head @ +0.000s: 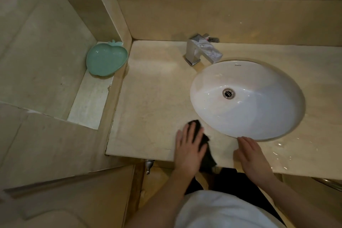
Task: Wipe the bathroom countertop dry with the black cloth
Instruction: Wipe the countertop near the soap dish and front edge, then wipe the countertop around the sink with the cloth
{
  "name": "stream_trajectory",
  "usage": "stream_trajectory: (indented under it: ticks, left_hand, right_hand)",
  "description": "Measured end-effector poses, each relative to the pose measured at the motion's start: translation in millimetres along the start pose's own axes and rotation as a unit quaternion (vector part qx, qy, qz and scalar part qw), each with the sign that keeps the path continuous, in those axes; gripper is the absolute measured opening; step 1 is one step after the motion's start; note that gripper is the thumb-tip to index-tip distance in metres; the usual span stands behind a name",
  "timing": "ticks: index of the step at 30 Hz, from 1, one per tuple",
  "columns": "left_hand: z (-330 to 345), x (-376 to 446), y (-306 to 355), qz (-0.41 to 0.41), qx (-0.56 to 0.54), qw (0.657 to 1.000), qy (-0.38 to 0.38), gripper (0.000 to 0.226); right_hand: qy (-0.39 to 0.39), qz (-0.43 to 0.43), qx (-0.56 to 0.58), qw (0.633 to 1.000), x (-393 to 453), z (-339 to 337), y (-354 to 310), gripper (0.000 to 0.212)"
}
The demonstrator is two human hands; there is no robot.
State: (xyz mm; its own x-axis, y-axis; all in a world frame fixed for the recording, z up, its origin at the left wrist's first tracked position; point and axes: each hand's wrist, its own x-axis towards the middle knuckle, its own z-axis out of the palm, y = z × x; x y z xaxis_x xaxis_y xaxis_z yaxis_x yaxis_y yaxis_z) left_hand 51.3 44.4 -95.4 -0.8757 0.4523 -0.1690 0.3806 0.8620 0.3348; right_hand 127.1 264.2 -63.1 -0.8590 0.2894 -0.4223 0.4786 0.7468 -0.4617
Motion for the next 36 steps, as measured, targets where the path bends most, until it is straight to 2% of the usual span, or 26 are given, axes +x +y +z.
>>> stream_trajectory:
  ticks: [2,5,7,9,10,11,15,17,20,23,27,29,31,33,36]
  left_hand:
    - [-8,-9,-28,-0.053,-0.020,0.998,0.017,0.058]
    - [-17,-11,-32,-0.083,-0.132,0.988,0.022,0.059]
    - [-30,-8,-16,-0.135,-0.292,0.946,0.040,0.051]
    - [-41,-9,-5,-0.177,-0.450,0.874,0.043,0.043]
    - [-45,-12,-2,-0.174,-0.484,0.856,0.050,0.043]
    - [-46,-15,-3,-0.167,-0.491,0.853,0.054,0.044]
    - [-31,-29,-19,-0.198,-0.363,0.905,0.097,0.040]
    - [-27,-35,-28,-0.218,-0.310,0.920,0.102,0.041]
    - [-24,-45,-34,-0.169,-0.224,0.958,0.064,0.045]
    - [-16,-56,-35,-0.106,-0.115,0.988,-0.001,0.054]
    - [-10,-63,-33,-0.071,-0.028,0.996,-0.038,0.069]
    - [-10,-63,-30,-0.074,-0.027,0.996,-0.041,0.071]
    - [-10,-64,-27,-0.077,-0.032,0.996,-0.034,0.068]
    - [-9,-64,-26,-0.077,-0.041,0.996,-0.032,0.066]
    - [-7,-64,-31,-0.074,-0.045,0.996,-0.021,0.061]
  right_hand:
    - [0.027,-0.006,-0.024,0.999,-1,6,-8,0.047]
    - [0.070,-0.112,-0.021,0.991,-5,19,-39,0.048]
    - [0.050,-0.194,-0.030,0.979,-7,34,-65,0.053]
    - [0.019,-0.235,-0.040,0.971,-8,55,-87,0.060]
    - [0.012,-0.246,-0.041,0.968,-7,67,-95,0.063]
    - [0.009,-0.253,-0.050,0.966,-6,78,-104,0.065]
    - [0.024,-0.254,-0.121,0.959,3,102,-110,0.060]
    - [0.036,-0.281,-0.160,0.946,8,100,-97,0.057]
    - [0.061,-0.320,-0.202,0.924,22,81,-70,0.052]
    - [0.086,-0.272,-0.194,0.939,39,50,-36,0.047]
    - [0.078,-0.116,-0.185,0.973,55,-2,11,0.037]
    - [0.108,-0.094,-0.173,0.974,56,-16,15,0.032]
    - [0.159,-0.118,-0.112,0.974,51,-14,-9,0.030]
    - [0.178,-0.171,-0.067,0.967,43,3,-48,0.038]
    - [0.135,-0.256,-0.073,0.954,29,55,-88,0.045]
